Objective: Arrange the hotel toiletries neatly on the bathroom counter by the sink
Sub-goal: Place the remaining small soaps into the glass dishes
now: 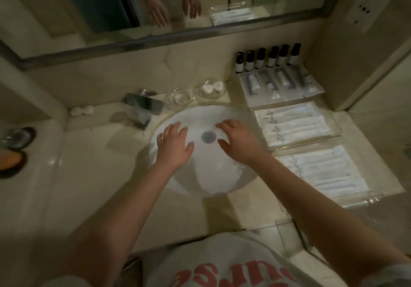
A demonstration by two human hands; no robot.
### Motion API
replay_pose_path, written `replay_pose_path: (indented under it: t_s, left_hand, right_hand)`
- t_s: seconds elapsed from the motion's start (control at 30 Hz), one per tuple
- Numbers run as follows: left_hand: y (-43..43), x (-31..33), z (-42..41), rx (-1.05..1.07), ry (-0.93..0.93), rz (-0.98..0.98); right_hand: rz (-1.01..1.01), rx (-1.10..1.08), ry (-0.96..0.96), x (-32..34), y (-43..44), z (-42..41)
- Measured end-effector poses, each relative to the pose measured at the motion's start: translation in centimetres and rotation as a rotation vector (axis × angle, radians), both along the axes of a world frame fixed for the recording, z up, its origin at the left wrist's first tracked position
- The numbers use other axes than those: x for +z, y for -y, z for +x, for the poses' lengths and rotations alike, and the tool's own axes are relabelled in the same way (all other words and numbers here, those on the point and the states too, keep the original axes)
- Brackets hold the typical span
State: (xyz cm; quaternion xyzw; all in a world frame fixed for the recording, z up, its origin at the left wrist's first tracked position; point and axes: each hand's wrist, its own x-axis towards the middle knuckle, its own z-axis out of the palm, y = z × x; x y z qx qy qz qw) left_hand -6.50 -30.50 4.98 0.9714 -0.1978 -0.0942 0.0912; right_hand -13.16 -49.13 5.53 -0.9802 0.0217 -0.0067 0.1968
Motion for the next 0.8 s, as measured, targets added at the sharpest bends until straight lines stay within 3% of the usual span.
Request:
replay_pose_path:
  t_s: [0.47, 0.8]
  left_hand:
    - [-21.4, -0.3, 10.9, 0.397, -0.095, 0.005]
    - [-28.9, -2.4, 22.8, 0.532, -0.215, -0.083]
  right_hand:
    - [0.024, 0.31, -0.13, 1.9, -19.5, 15.6]
    - [-0.004, 0.407, -0.226, 1.1, -28.1, 28.3]
